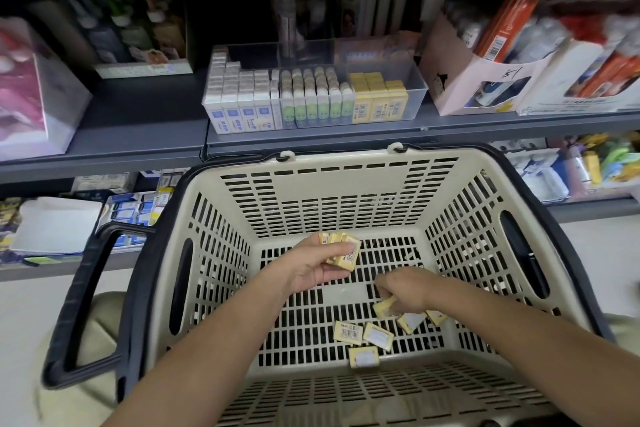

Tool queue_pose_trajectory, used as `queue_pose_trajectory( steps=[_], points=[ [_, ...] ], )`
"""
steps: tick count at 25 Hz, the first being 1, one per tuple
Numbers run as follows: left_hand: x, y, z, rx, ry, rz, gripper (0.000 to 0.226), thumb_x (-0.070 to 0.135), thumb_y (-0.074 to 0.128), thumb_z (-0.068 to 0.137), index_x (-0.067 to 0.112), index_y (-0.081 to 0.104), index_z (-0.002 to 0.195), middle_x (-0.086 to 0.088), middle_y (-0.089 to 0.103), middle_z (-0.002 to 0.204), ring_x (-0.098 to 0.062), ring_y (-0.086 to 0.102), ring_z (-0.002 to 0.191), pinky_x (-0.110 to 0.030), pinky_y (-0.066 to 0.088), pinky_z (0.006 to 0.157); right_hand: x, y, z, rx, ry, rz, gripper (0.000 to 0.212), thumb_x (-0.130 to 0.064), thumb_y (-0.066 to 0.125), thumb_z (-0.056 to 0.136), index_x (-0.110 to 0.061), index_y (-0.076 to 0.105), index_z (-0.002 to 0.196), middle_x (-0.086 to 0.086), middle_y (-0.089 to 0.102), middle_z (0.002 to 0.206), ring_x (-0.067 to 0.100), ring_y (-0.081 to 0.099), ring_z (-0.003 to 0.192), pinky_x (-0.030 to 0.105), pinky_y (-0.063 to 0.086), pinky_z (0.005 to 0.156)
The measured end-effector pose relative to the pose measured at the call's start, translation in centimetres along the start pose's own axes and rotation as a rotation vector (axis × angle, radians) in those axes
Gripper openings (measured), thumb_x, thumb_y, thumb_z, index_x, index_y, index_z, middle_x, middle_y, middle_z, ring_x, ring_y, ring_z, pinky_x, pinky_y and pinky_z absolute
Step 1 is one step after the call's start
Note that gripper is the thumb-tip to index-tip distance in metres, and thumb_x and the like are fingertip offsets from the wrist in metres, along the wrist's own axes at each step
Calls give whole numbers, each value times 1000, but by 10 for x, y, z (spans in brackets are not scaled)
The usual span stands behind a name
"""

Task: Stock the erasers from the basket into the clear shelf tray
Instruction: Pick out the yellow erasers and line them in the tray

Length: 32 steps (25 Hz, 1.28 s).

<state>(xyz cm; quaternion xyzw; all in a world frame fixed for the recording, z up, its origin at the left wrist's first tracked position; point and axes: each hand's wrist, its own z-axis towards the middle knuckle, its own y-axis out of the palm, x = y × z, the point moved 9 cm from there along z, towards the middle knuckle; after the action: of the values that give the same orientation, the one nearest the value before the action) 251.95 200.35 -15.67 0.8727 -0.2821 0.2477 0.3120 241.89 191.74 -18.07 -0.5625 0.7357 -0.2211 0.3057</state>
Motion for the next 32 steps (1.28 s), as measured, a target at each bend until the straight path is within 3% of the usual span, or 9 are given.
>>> queue_pose_trajectory(
  steps=[2,6,11,16,19,22,26,28,32],
  points=[
    [12,6,-4,-20,19,69,51,11,80,65,8,56,111,-10,74,86,-26,71,86,-34,59,70,-2,-31,-4,110,-9,115,20,-27,61,85,-18,51,100,-1,57,97,15,52,84,26,38,66],
    [46,12,-14,-8,120,149,40,11,76,74,13,55,108,-4,74,79,-18,71,74,-26,56,57,-1,-103,-23,352,-46,326,20,-24,66,82,-26,50,92,-13,47,80,7,46,74,20,35,60],
    [80,11,-30,3,210,175,40,9,75,73,13,54,107,-4,73,78,-16,70,70,-22,55,53,5,-134,-38,419,-48,367,14,-22,69,81,-24,59,92,-16,53,84,5,52,80,19,39,68],
    [100,-5,-43,82,272,184,44,11,77,71,9,55,110,-4,71,79,-15,69,68,-21,52,50,6,-153,-47,474,-61,474,17,-15,62,87,-25,62,100,-18,59,78,1,55,69,14,41,66],
    [109,-4,-49,74,307,187,44,12,77,72,9,55,110,-4,70,79,-14,68,67,-20,51,48,5,-164,-51,507,-75,538,20,-16,63,86,-20,63,106,-9,65,88,8,61,78,20,49,77],
    [114,-2,-55,80,336,203,39,11,75,74,11,55,107,-3,69,79,-12,67,65,-19,51,47,2,-176,-56,560,-93,623,19,-10,68,82,-12,64,100,4,66,93,24,63,86,36,51,88],
    [129,6,-66,68,417,206,41,12,76,71,15,53,105,-2,69,81,-12,66,67,-20,51,48,3,-198,-74,652,-132,704,17,-7,70,79,-15,65,94,8,66,94,28,63,85,41,51,89],
    [145,10,-71,83,474,193,41,11,77,70,18,52,103,-2,69,82,-12,66,67,-20,51,48,10,-213,-84,693,-143,737,17,-9,71,78,-18,66,92,7,68,92,27,66,86,37,52,88],
    [188,17,-76,115,601,147,42,10,76,73,19,51,105,1,71,80,-11,68,67,-20,51,48,28,-251,-104,798,-159,736,16,-12,71,78,-23,67,89,-2,68,84,4,64,73,16,51,76]
  ],
)
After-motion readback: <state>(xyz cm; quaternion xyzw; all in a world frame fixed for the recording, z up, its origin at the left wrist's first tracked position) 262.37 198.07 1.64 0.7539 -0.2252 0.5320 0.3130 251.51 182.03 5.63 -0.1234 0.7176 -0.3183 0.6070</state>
